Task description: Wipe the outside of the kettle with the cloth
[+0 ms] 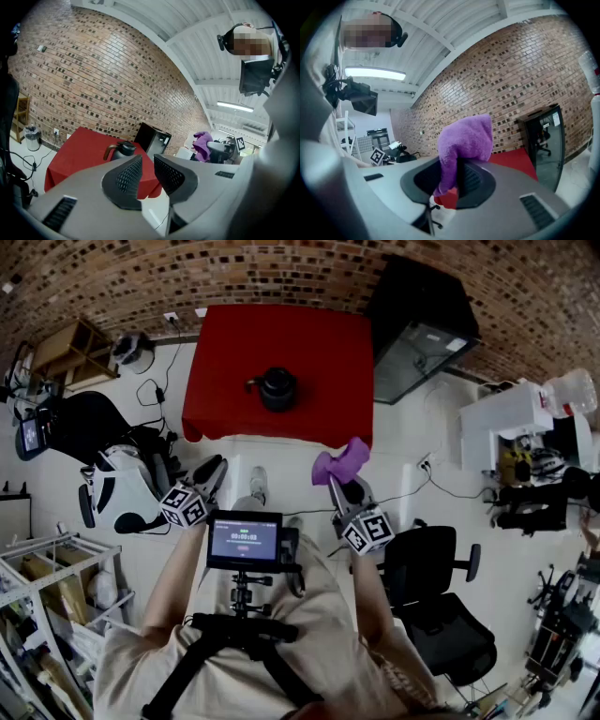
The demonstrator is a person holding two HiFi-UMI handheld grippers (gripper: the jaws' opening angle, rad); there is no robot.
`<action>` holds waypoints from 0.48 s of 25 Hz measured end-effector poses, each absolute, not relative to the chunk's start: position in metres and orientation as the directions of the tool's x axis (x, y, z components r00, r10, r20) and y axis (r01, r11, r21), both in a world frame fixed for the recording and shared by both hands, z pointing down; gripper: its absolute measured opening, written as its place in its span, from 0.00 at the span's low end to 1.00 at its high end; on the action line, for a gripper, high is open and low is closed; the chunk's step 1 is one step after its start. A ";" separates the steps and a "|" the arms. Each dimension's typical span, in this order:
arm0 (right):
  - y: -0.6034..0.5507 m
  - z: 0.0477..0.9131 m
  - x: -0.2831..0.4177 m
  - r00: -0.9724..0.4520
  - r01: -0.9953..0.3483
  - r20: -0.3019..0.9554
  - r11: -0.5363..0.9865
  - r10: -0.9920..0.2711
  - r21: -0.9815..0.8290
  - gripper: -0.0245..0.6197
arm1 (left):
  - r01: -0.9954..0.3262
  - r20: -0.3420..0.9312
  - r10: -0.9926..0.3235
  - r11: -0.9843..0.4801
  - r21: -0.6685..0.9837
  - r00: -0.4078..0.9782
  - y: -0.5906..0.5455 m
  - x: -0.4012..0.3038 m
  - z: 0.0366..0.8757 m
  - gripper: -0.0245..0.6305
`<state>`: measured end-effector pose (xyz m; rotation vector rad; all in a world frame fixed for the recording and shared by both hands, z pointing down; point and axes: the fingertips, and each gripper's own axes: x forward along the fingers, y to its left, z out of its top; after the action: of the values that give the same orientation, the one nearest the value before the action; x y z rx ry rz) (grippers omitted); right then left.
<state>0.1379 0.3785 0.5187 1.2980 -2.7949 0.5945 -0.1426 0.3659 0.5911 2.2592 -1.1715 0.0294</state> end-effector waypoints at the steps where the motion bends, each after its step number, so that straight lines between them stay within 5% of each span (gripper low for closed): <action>1: 0.382 0.518 0.139 -0.667 -0.731 0.165 0.597 -0.726 -0.331 0.18 | -0.756 0.276 -0.745 -0.436 0.488 0.608 0.373 -0.141 0.589 0.15; 12: 0.345 0.534 0.126 -0.681 -0.723 0.200 0.603 -0.704 -0.337 0.18 | -0.788 0.301 -0.757 -0.425 0.446 0.579 0.336 -0.156 0.607 0.16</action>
<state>0.1258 0.3453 0.5335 1.2342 -2.7709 0.6152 -0.1556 0.3359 0.6070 2.2626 -1.2281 0.0726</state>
